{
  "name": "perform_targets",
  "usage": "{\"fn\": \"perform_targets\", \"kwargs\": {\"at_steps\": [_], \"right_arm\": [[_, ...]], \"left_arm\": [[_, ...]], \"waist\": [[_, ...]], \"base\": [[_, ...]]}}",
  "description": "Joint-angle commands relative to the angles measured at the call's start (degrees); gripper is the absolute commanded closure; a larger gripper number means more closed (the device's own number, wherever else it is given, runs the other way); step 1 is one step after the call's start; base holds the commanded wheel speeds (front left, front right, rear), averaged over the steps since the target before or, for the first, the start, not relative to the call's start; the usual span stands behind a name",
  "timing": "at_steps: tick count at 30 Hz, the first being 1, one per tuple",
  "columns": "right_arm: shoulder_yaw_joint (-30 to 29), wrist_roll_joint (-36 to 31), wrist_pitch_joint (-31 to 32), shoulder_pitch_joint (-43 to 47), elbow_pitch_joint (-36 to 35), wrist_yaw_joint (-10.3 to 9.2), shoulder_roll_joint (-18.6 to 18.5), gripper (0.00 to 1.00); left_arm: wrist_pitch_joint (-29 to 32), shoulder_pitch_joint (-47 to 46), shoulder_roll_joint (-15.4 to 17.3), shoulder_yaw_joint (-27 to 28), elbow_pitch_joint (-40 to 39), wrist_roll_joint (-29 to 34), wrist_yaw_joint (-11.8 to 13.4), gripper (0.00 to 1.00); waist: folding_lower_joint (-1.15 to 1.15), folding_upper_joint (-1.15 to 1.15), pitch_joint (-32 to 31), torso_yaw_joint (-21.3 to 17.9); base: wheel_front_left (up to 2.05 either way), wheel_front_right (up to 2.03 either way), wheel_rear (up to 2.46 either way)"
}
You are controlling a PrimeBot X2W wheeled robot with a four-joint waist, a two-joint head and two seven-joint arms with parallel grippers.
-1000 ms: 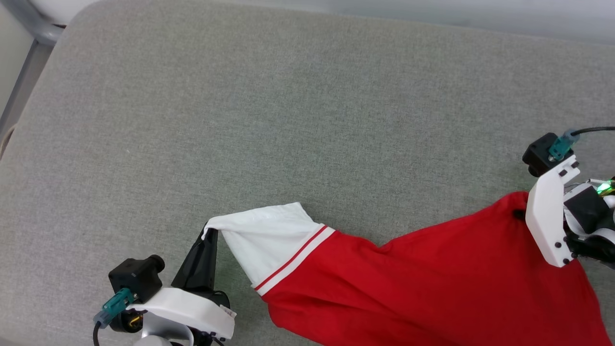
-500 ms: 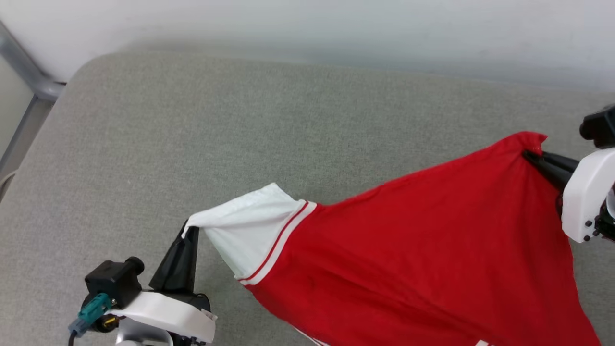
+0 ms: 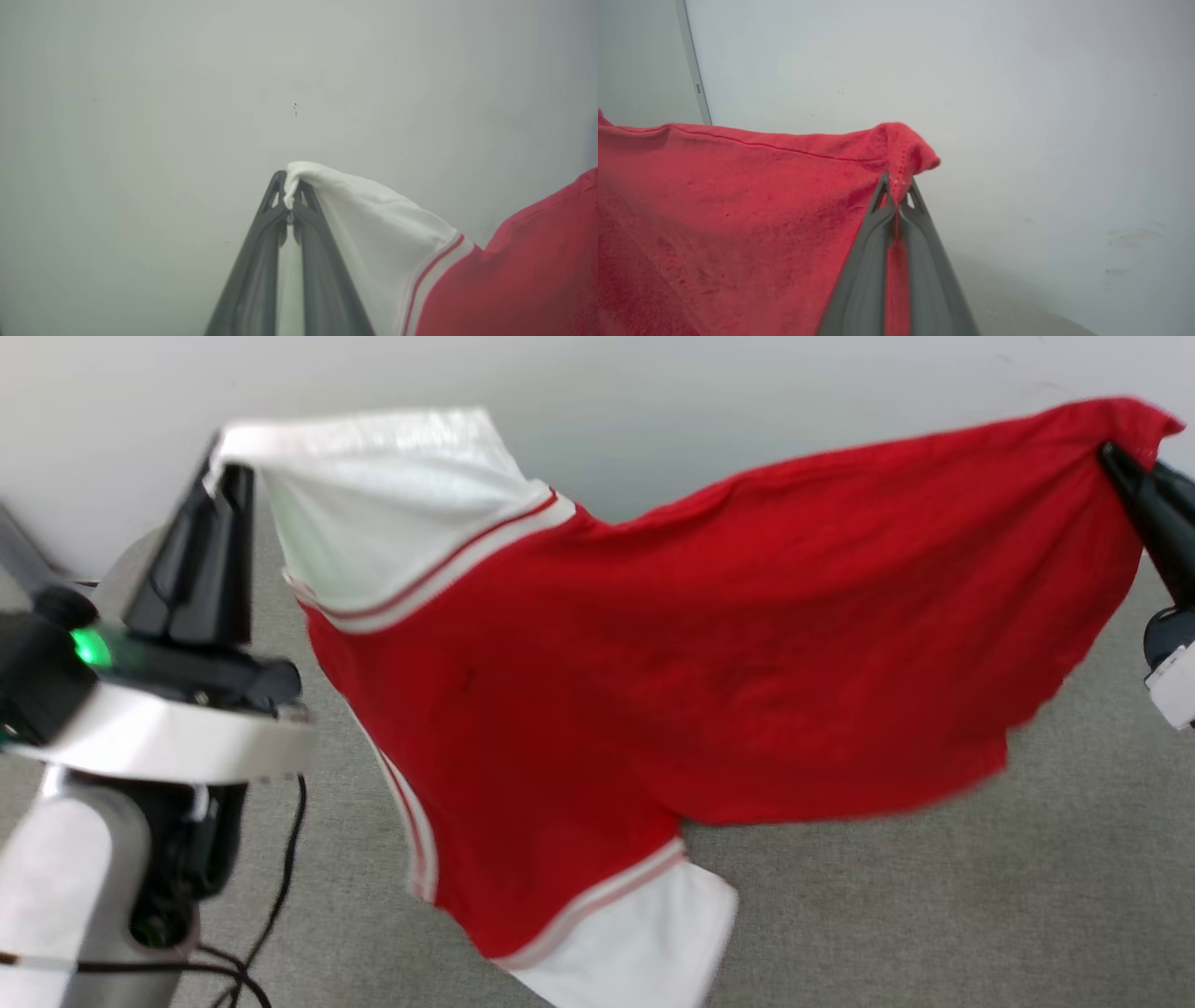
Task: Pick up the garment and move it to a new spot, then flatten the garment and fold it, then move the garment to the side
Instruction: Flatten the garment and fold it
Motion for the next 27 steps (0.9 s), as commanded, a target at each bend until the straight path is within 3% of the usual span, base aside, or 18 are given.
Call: {"fn": "perform_targets", "kwargs": {"at_steps": [1, 7, 15, 27], "right_arm": [[-0.9, -0.7, 0.4, -0.2, -1.1, -0.08, 1.0, 1.0], [-5.0, -2.9, 3.6, -2.1, -6.1, -0.08, 4.0, 1.0], [-6.5, -4.6, 5.5, -9.4, -7.7, -0.08, 6.2, 1.0], [-4.5, -7.9, 4.6, -38.5, 4.8, -0.08, 6.9, 1.0]], "left_arm": [[0.5, -2.2, 0.5, 0.4, -0.4, 0.3, -0.2, 1.0], [3.4, -11.5, 1.8, 0.8, -0.8, 1.0, -1.2, 1.0], [5.7, -23.6, 1.1, -0.1, 1.6, 1.1, -2.8, 1.0], [6.5, -52.6, -1.5, -1.5, 17.4, 2.3, -8.0, 1.0]], "waist": [[0.0, 0.0, 0.2, -0.3], [0.0, 0.0, 2.2, -1.0], [0.0, 0.0, 9.4, -1.2], [0.0, 0.0, 26.5, -1.7]], "base": [[0.0, 0.0, 0.0], [0.0, 0.0, 0.0], [0.0, 0.0, 0.0], [0.0, 0.0, 0.0]]}}
